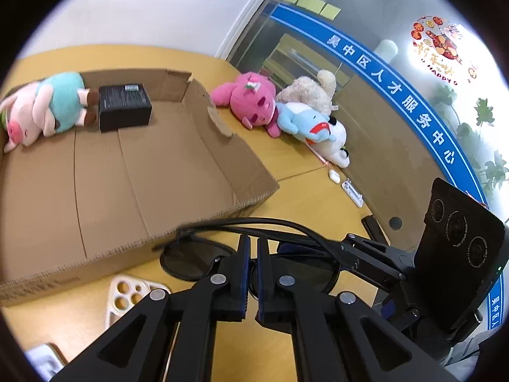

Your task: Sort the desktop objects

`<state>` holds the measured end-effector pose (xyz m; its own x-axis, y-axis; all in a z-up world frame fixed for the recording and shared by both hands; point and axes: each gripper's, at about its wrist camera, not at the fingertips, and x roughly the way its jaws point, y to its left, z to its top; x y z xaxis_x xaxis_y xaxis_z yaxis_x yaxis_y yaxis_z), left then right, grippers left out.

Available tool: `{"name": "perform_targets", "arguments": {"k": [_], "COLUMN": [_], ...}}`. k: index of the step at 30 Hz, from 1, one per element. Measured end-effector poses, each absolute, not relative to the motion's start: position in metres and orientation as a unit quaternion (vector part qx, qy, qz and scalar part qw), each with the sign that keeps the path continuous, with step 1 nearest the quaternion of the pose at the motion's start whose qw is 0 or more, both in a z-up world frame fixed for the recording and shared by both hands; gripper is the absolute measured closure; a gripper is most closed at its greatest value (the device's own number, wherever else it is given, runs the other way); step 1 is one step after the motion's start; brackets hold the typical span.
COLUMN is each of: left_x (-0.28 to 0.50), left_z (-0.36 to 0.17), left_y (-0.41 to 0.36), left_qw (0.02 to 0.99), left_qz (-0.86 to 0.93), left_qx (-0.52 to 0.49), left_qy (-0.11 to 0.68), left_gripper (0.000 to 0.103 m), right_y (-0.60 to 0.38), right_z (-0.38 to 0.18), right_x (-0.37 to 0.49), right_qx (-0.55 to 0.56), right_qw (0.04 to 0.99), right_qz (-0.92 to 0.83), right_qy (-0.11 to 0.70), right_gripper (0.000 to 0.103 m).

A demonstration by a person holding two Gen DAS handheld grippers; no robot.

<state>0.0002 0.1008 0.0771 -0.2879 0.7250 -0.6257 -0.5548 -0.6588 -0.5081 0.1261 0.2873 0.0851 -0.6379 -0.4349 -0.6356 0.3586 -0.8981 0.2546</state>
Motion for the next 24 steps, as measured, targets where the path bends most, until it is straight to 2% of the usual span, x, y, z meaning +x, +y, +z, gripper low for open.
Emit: {"name": "perform_targets", "arguments": {"k": [5, 9, 19, 24], "left_x": [-0.001, -0.001, 0.027, 0.026], "left_z": [0.100, 0.092, 0.020, 0.010], "left_y": [0.093, 0.088, 0.072, 0.069], "left_qw": [0.416, 0.422, 0.398, 0.390], "left_qz": [0.804, 0.793, 0.757, 0.753], "left_qx": [-0.414, -0.425, -0.501, -0.512], "left_qy": [-0.100, -0.115, -0.131, -0.137], "left_gripper": [0.103, 0.103, 0.103, 0.103], "right_y": [0.284, 0.277, 0.315, 0.335], "right_z": [0.109, 0.111, 0.027, 0.006], "right_x": [0.119, 0.116, 0.148, 0.156], "right_qx": [0.344, 0.347, 0.437, 0.461], "right_qw": [0.219, 0.220, 0.207, 0.179], "right_qz": [-0.912, -0.911, -0.873, -0.866], "right_qy": [-0.049, -0.038, -0.061, -0.075], "right_gripper": [0.050, 0.050, 0.050, 0.051]}}
